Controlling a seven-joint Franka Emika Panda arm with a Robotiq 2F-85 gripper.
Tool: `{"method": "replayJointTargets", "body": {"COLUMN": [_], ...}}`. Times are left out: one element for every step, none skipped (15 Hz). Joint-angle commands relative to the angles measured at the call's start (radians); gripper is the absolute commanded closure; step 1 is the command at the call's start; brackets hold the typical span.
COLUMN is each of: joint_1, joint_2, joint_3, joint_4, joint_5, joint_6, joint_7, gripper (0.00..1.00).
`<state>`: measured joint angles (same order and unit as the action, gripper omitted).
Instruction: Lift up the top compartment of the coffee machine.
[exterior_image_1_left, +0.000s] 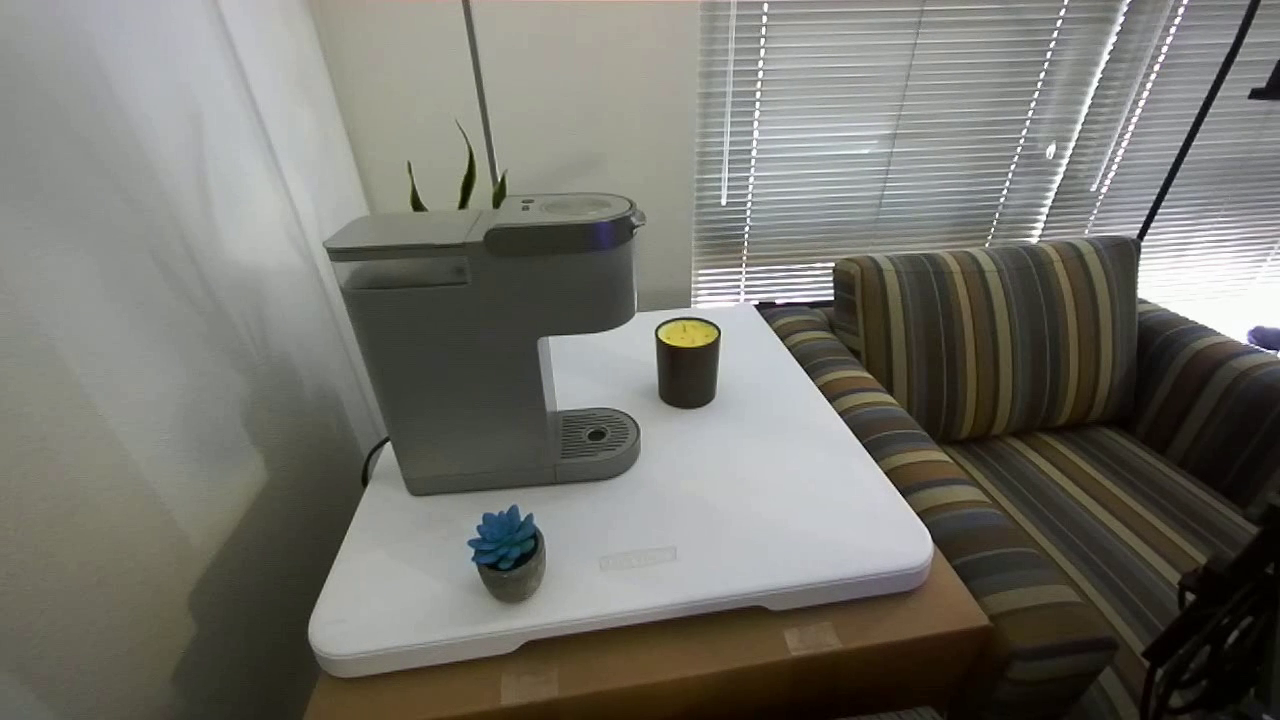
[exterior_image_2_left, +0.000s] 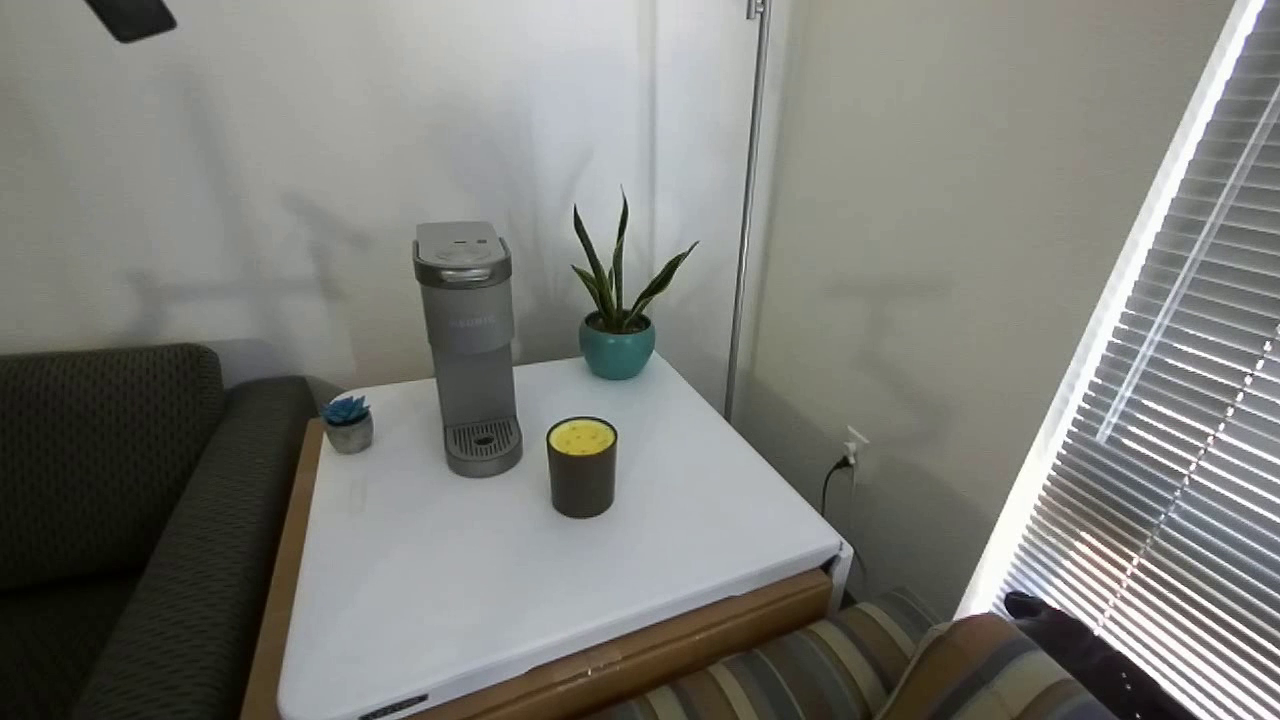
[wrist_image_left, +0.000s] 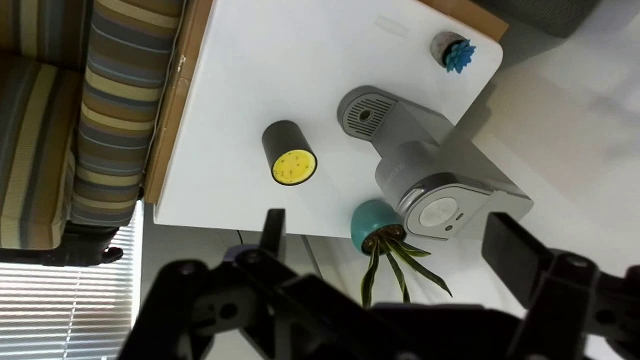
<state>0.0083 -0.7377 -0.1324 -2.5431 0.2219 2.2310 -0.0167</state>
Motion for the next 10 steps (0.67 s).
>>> {"method": "replayJointTargets", "body": {"joint_1": [-0.007,-0.026,-0.026,-0.017,-0.01,-0.001,0.003,0.009,0.017,0.033], "joint_2": [0.009,0.014,0.022,0.04,0.056,0.074,0.097,0.121,0.144,0.172], "joint_3": [0.004,0.024,0.028,0.027,0.033,0.04,0.05,0.063,0.069,0.067], "joint_4": [0.002,-0.008,-0.015,-0.02,-0.03,-0.041,-0.051,-0.06,-0.067,-0.072], "joint_5": [0.01,0.006,0.02,0.052,0.077,0.109,0.139,0.163,0.185,0.213], "joint_6": [0.004,0.032,0.05,0.059,0.079,0.1,0.129,0.149,0.171,0.183], "joint_7": [-0.006,0.037,0.063,0.1,0.13,0.159,0.19,0.213,0.219,0.215], "gripper": [0.0,0.0,0.0,0.0,0.0,0.0,0.0,0.0,0.0,0.0]}}
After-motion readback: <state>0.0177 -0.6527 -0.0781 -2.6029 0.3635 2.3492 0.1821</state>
